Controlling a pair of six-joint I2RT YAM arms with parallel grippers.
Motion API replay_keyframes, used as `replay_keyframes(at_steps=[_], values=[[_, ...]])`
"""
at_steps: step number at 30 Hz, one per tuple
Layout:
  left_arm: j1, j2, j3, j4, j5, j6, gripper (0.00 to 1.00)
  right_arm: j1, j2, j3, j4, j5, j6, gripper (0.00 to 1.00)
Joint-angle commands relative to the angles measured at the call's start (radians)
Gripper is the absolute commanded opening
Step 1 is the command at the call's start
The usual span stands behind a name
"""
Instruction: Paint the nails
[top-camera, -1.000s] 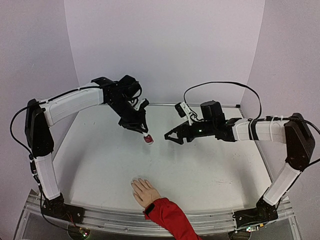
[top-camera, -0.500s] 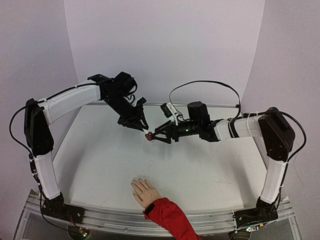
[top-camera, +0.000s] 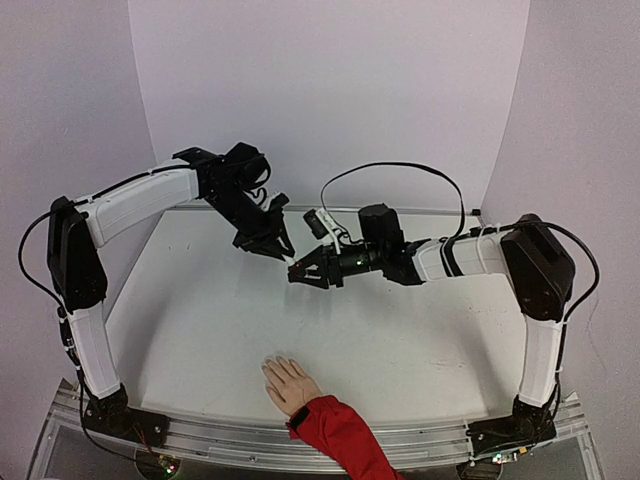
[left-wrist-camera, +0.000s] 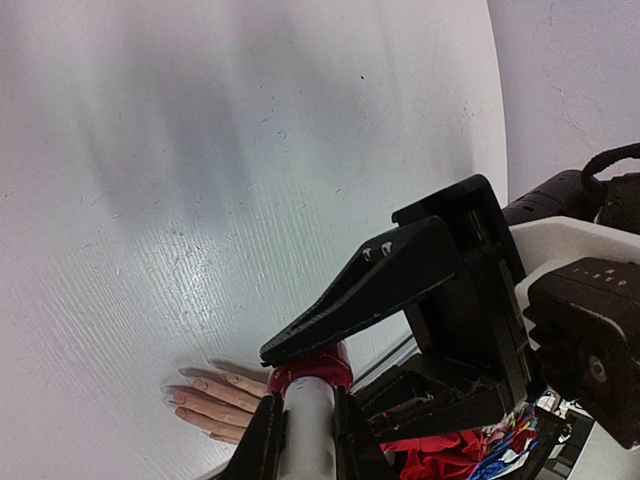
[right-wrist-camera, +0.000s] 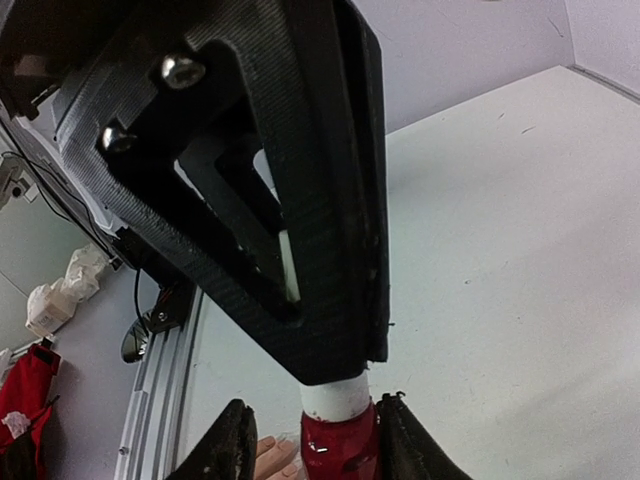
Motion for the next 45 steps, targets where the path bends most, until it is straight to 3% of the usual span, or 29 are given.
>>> replay_keyframes(at_steps=[1, 4, 11, 13, 14, 19, 21, 24, 26, 34, 45], values=[[0.011, -0.045, 0.034, -0.001, 0.001, -0.003, 0.0, 0.004, 0.006, 0.04, 0.037, -0.049, 0.001, 0.38], [0.01, -0.047, 0.026, -0.001, 0.003, -0.002, 0.0, 0.008, 0.009, 0.049, 0.036, -0.05, 0.005, 0.3], [0.016, -0.055, 0.023, -0.001, 0.012, 0.004, 0.0, 0.014, 0.012, 0.068, 0.036, -0.04, 0.016, 0.0], [0.023, -0.062, 0.021, -0.001, 0.022, 0.008, 0.01, 0.014, 0.003, 0.07, 0.037, -0.025, 0.032, 0.0], [0.027, -0.072, 0.018, 0.0, 0.024, 0.013, 0.08, 0.014, -0.003, 0.07, 0.035, -0.016, 0.041, 0.0], [0.049, -0.175, -0.052, 0.099, -0.038, 0.052, 0.67, 0.015, -0.05, 0.089, 0.038, -0.006, 0.112, 0.0], [0.071, -0.282, -0.195, 0.281, 0.043, 0.034, 0.86, 0.014, -0.067, 0.107, 0.04, -0.016, 0.162, 0.0], [0.106, -0.416, -0.406, 0.647, 0.169, -0.055, 0.97, 0.013, -0.102, 0.132, 0.043, -0.025, 0.237, 0.0], [0.113, -0.467, -0.475, 0.817, 0.23, -0.077, 0.99, 0.013, -0.134, 0.147, 0.048, -0.028, 0.27, 0.0], [0.112, -0.473, -0.456, 1.015, 0.362, -0.062, 0.96, 0.013, -0.139, 0.269, 0.162, -0.142, 0.47, 0.0], [0.11, -0.467, -0.443, 1.11, 0.46, -0.105, 0.54, 0.015, -0.106, 0.299, 0.339, -0.218, 0.58, 0.0]])
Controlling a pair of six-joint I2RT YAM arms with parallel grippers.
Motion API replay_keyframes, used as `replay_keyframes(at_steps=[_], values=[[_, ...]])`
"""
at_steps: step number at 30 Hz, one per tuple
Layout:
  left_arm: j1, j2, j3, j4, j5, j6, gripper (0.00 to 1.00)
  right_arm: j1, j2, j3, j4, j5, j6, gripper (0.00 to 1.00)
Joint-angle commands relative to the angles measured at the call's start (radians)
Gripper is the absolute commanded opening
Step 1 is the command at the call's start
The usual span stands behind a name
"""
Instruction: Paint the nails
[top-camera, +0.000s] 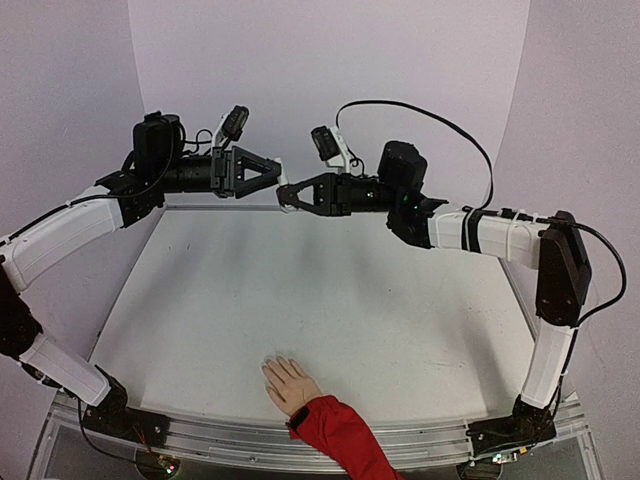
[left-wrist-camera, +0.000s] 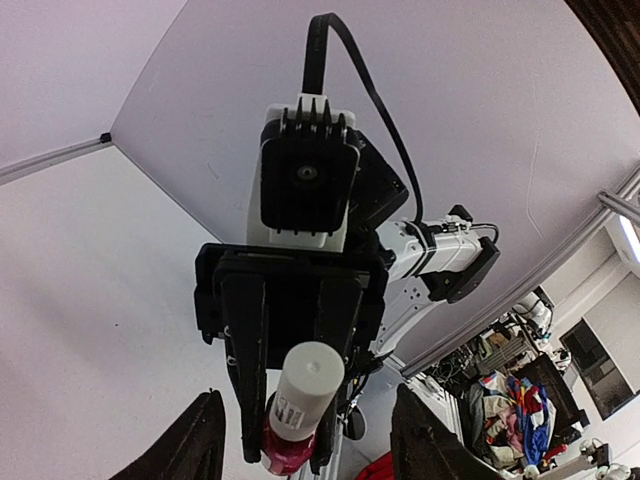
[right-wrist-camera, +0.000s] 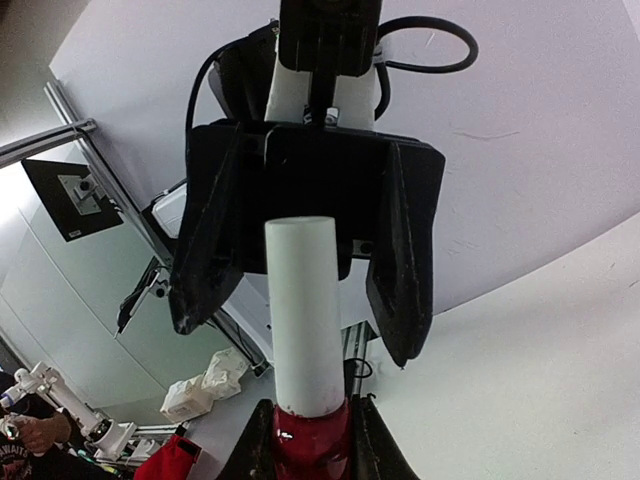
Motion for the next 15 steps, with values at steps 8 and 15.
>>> replay_keyframes(at_steps=[8, 15], values=[[-0.024, 0.033, 0.06, 0.095, 0.081, -0.035, 0.4, 0.009, 0.006, 0.046, 0.167, -0.097, 0.071, 0.0], [-0.037, 0.036, 0.061, 0.097, 0.071, -0.03, 0.19, 0.009, 0.012, 0.037, 0.167, -0.088, 0.06, 0.0]])
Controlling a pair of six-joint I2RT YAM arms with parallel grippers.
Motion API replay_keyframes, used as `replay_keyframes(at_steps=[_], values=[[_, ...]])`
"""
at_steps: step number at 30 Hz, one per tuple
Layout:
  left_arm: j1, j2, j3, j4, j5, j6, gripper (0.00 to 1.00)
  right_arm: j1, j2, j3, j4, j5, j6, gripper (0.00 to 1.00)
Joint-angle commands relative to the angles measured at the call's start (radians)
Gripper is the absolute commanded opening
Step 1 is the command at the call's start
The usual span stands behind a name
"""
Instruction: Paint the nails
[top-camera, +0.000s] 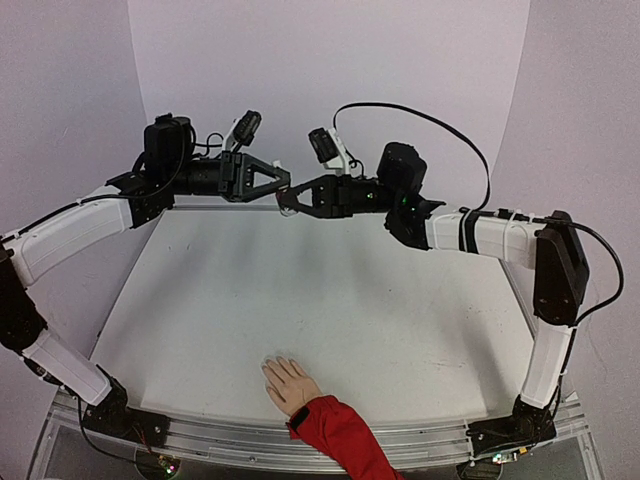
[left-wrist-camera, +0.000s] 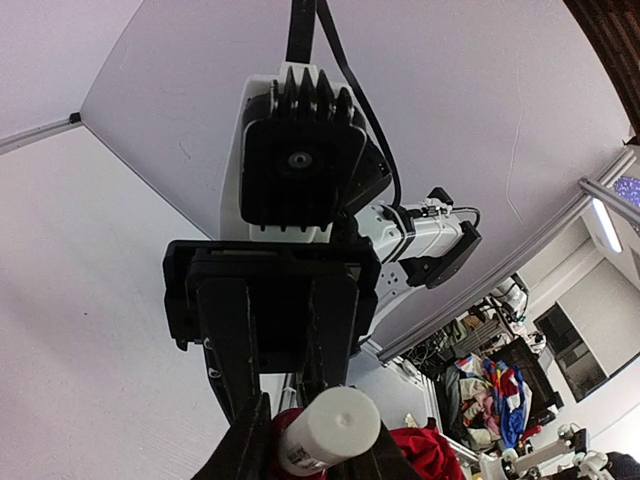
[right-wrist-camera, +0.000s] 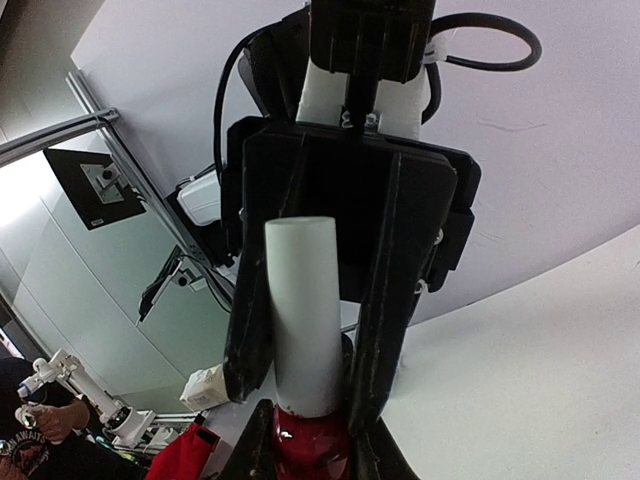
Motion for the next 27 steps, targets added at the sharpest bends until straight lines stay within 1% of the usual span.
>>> replay_keyframes(at_steps=[1, 2, 3, 5, 8, 9, 11, 12, 14, 16, 17, 18, 19, 21, 23, 27], values=[[-0.007, -0.008, 0.05, 0.054, 0.007, 0.008, 0.14, 0.006, -0.002, 0.033, 0.093, -0.017, -0.008, 0.0], [-0.007, -0.011, 0.046, 0.055, -0.005, 0.012, 0.05, 0.005, -0.004, 0.027, 0.084, -0.004, -0.019, 0.0], [-0.007, -0.016, 0.037, 0.054, -0.025, 0.017, 0.01, 0.005, -0.01, 0.019, 0.06, 0.017, -0.043, 0.0], [-0.007, -0.026, 0.017, 0.054, -0.065, 0.032, 0.0, 0.004, -0.024, 0.004, -0.017, 0.083, -0.116, 0.0], [-0.007, -0.042, -0.01, 0.042, -0.152, 0.049, 0.0, 0.004, -0.051, -0.002, -0.192, 0.212, -0.271, 0.0], [-0.007, -0.046, -0.015, 0.033, -0.185, 0.055, 0.0, 0.005, -0.061, -0.004, -0.254, 0.271, -0.322, 0.0], [-0.008, -0.053, -0.023, 0.011, -0.251, 0.061, 0.0, 0.008, -0.082, -0.012, -0.357, 0.454, -0.431, 0.0], [-0.009, -0.057, -0.026, -0.008, -0.298, 0.067, 0.0, 0.018, -0.094, -0.015, -0.412, 0.572, -0.487, 0.0], [-0.021, -0.069, -0.03, -0.071, -0.421, 0.076, 0.0, 0.061, -0.116, -0.025, -0.49, 0.874, -0.618, 0.0], [-0.036, -0.073, -0.027, -0.137, -0.576, 0.077, 0.0, 0.129, -0.118, -0.036, -0.498, 1.259, -0.73, 0.0], [-0.044, -0.069, -0.016, -0.173, -0.631, 0.074, 0.0, 0.17, -0.097, -0.026, -0.482, 1.424, -0.783, 0.0], [-0.053, -0.062, 0.0, -0.206, -0.67, 0.076, 0.0, 0.191, -0.075, -0.007, -0.476, 1.561, -0.811, 0.0], [-0.065, -0.05, 0.022, -0.243, -0.709, 0.082, 0.0, 0.204, -0.052, 0.017, -0.47, 1.66, -0.825, 0.0], [-0.085, -0.029, 0.06, -0.308, -0.764, 0.089, 0.0, 0.229, -0.022, 0.053, -0.44, 1.758, -0.858, 0.0], [-0.091, -0.013, 0.074, -0.323, -0.765, 0.082, 0.0, 0.25, -0.004, 0.074, -0.393, 1.782, -0.883, 0.0], [-0.093, 0.001, 0.088, -0.324, -0.739, 0.071, 0.0, 0.252, 0.012, 0.106, -0.384, 1.65, -0.883, 0.0]])
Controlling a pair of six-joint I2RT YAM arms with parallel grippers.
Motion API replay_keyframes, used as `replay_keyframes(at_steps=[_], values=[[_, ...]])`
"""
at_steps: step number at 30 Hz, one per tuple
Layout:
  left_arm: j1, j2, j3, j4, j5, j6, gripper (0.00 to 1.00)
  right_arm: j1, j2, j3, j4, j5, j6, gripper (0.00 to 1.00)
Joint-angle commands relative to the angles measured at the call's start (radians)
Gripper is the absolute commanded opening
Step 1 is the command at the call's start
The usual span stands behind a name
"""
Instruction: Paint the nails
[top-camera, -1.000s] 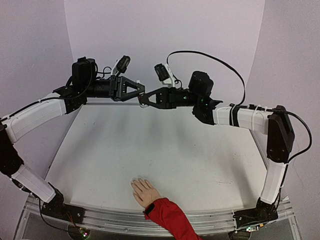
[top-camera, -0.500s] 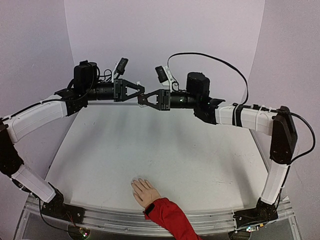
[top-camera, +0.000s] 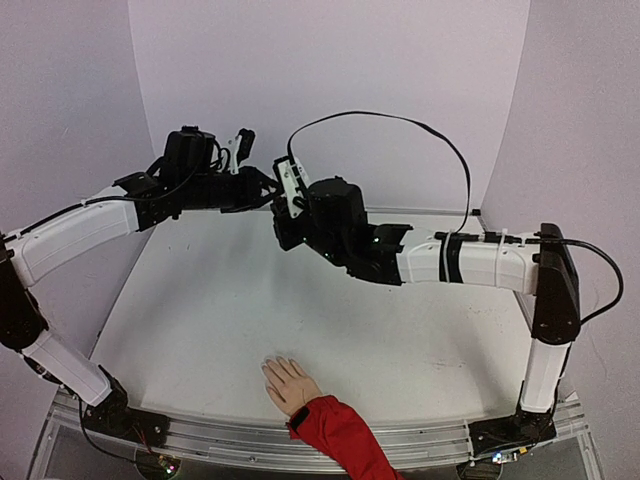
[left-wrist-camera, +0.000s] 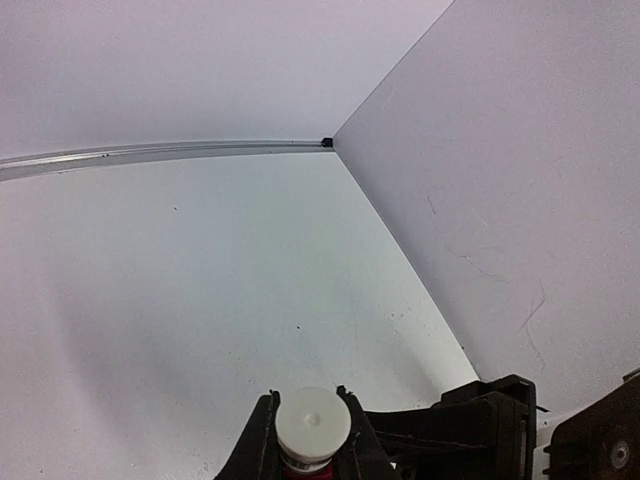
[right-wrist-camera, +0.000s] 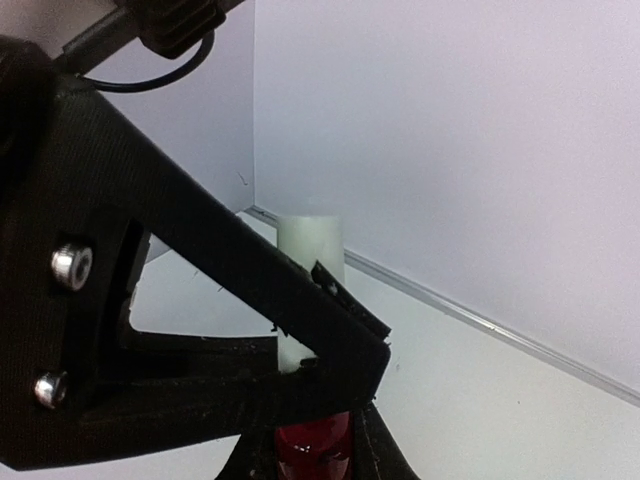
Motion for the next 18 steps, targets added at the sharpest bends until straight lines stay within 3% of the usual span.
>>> replay_keyframes(at_steps=[1, 3, 4, 6, 8, 14, 16, 18], values=[[-0.004, -0.007, 0.076, -0.046, -0.011, -0.045, 0.0, -0.042, 0.0, 0.058, 0.071, 0.123, -0.102, 0.0], [-0.003, -0.009, 0.079, -0.046, 0.015, -0.038, 0.02, -0.059, -0.027, 0.03, 0.072, -0.012, -0.083, 0.0], [-0.003, -0.012, 0.081, -0.046, 0.029, -0.034, 0.13, -0.073, -0.045, 0.01, 0.072, -0.1, -0.066, 0.0], [-0.001, -0.022, 0.079, -0.04, 0.045, -0.027, 0.49, -0.118, -0.081, -0.027, 0.062, -0.318, -0.028, 0.0], [0.002, -0.038, 0.07, -0.013, 0.085, -0.015, 0.7, -0.181, -0.117, -0.061, 0.058, -0.542, 0.039, 0.0], [0.029, -0.07, 0.038, 0.105, 0.296, -0.013, 0.89, -0.318, -0.164, -0.089, 0.083, -1.187, 0.241, 0.0], [0.034, -0.056, 0.05, 0.152, 0.405, -0.025, 0.96, -0.34, -0.146, -0.071, 0.147, -1.378, 0.355, 0.0], [0.035, -0.042, 0.063, 0.185, 0.481, -0.036, 0.96, -0.342, -0.126, -0.06, 0.258, -1.542, 0.472, 0.0]])
